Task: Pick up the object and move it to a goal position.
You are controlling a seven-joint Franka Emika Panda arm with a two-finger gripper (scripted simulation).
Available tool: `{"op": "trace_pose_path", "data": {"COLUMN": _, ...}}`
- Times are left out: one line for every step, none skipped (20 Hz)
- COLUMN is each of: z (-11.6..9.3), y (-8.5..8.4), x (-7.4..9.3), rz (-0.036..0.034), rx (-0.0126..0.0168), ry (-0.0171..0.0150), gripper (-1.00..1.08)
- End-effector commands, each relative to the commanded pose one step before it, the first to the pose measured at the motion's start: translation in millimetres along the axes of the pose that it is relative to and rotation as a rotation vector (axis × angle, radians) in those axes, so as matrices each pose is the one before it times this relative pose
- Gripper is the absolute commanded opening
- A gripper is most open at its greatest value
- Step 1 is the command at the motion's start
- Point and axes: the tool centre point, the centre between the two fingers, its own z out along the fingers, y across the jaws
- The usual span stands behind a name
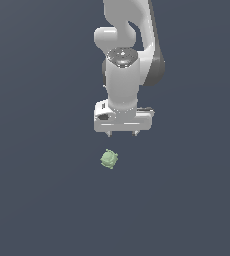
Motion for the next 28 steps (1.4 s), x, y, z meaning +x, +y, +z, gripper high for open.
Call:
{"op": "trace_pose_path", "data": {"z": 0.00, "y": 0.01, "x": 0.00, "rz": 0.00000, "rx": 0.00000, "ry": 0.00000, "gripper": 1.00}}
{"op": "trace_pose_path", "data": {"z": 0.02, "y": -0.77, "x": -0.08, "rz": -0.00032, "rx": 0.00061, "ry": 0.00003, "gripper": 1.00}}
{"op": "trace_pose_path", "data": {"z": 0.03, "y": -2.30, "x": -0.23, "rz": -0.00114, "rx": 0.00232, "ry": 0.00010, "gripper": 1.00}}
{"op": "trace_pose_path", "data": {"z": 0.07, "y": -3.75, "x": -0.39, "rz": -0.00176, "rx": 0.00362, "ry": 0.00014, "gripper": 1.00}}
{"op": "trace_pose_path", "data": {"z": 0.12, "y": -5.21, "x": -0.57, "rz": -0.00242, "rx": 0.00501, "ry": 0.00016, "gripper": 1.00}}
{"op": "trace_pose_path", "data": {"z": 0.18, "y": -6.61, "x": -0.76, "rz": -0.00301, "rx": 0.00636, "ry": 0.00014, "gripper": 1.00}}
{"op": "trace_pose_path", "data": {"z": 0.22, "y": -6.26, "x": -0.76, "rz": -0.00276, "rx": 0.00602, "ry": 0.00006, "gripper": 1.00}}
{"op": "trace_pose_path", "data": {"z": 0.21, "y": -4.72, "x": -0.59, "rz": -0.00199, "rx": 0.00457, "ry": -0.00001, "gripper": 1.00}}
{"op": "trace_pose_path", "data": {"z": 0.17, "y": -3.17, "x": -0.41, "rz": -0.00122, "rx": 0.00308, "ry": -0.00003, "gripper": 1.00}}
{"op": "trace_pose_path", "data": {"z": 0.12, "y": -1.64, "x": -0.20, "rz": -0.00051, "rx": 0.00161, "ry": -0.00003, "gripper": 1.00}}
{"op": "trace_pose_path", "data": {"z": 0.04, "y": -0.21, "x": -0.01, "rz": 0.00000, "rx": 0.00000, "ry": 0.00000, "gripper": 1.00}}
{"op": "trace_pose_path", "data": {"z": -0.09, "y": 1.27, "x": 0.15, "rz": 0.00046, "rx": -0.00110, "ry": 0.00002, "gripper": 1.00}}
{"op": "trace_pose_path", "data": {"z": -0.17, "y": 0.56, "x": 0.03, "rz": -0.00040, "rx": -0.00056, "ry": 0.00005, "gripper": 1.00}}
{"op": "trace_pose_path", "data": {"z": 0.11, "y": 0.16, "x": 0.05, "rz": 0.00069, "rx": -0.00003, "ry": -0.00005, "gripper": 1.00}}
{"op": "trace_pose_path", "data": {"z": 0.45, "y": 0.11, "x": 0.17, "rz": 0.00207, "rx": 0.00000, "ry": -0.00015, "gripper": 1.00}}
{"op": "trace_pose_path", "data": {"z": 0.82, "y": 0.61, "x": 0.35, "rz": 0.00419, "rx": -0.00017, "ry": -0.00029, "gripper": 1.00}}
{"op": "trace_pose_path", "data": {"z": 1.18, "y": 1.03, "x": 0.52, "rz": 0.00611, "rx": -0.00041, "ry": -0.00042, "gripper": 1.00}}
{"op": "trace_pose_path", "data": {"z": 1.54, "y": 1.38, "x": 0.69, "rz": 0.00792, "rx": -0.00064, "ry": -0.00053, "gripper": 1.00}}
{"op": "trace_pose_path", "data": {"z": 1.90, "y": 1.76, "x": 0.86, "rz": 0.00980, "rx": -0.00087, "ry": -0.00065, "gripper": 1.00}}
{"op": "trace_pose_path", "data": {"z": 2.27, "y": 2.14, "x": 1.04, "rz": 0.01168, "rx": -0.00111, "ry": -0.00077, "gripper": 1.00}}
{"op": "trace_pose_path", "data": {"z": 2.61, "y": 2.45, "x": 1.20, "rz": 0.01337, "rx": -0.00133, "ry": -0.00086, "gripper": 1.00}}
{"op": "trace_pose_path", "data": {"z": 2.95, "y": 2.71, "x": 1.35, "rz": 0.01497, "rx": -0.00153, "ry": -0.00095, "gripper": 1.00}}
{"op": "trace_pose_path", "data": {"z": 3.32, "y": 2.99, "x": 1.52, "rz": 0.01673, "rx": -0.00176, "ry": -0.00104, "gripper": 1.00}}
{"op": "trace_pose_path", "data": {"z": 3.69, "y": 3.27, "x": 1.70, "rz": 0.01844, "rx": -0.00203, "ry": -0.00112, "gripper": 1.00}}
{"op": "trace_pose_path", "data": {"z": 4.07, "y": 3.59, "x": 1.89, "rz": 0.02018, "rx": -0.00237, "ry": -0.00118, "gripper": 1.00}}
{"op": "trace_pose_path", "data": {"z": 4.46, "y": 3.91, "x": 2.09, "rz": 0.02197, "rx": -0.00274, "ry": -0.00123, "gripper": 1.00}}
{"op": "trace_pose_path", "data": {"z": 4.87, "y": 4.21, "x": 2.29, "rz": 0.02372, "rx": -0.00314, "ry": -0.00127, "gripper": 1.00}}
{"op": "trace_pose_path", "data": {"z": 5.28, "y": 4.50, "x": 2.50, "rz": 0.02547, "rx": -0.00357, "ry": -0.00127, "gripper": 1.00}}
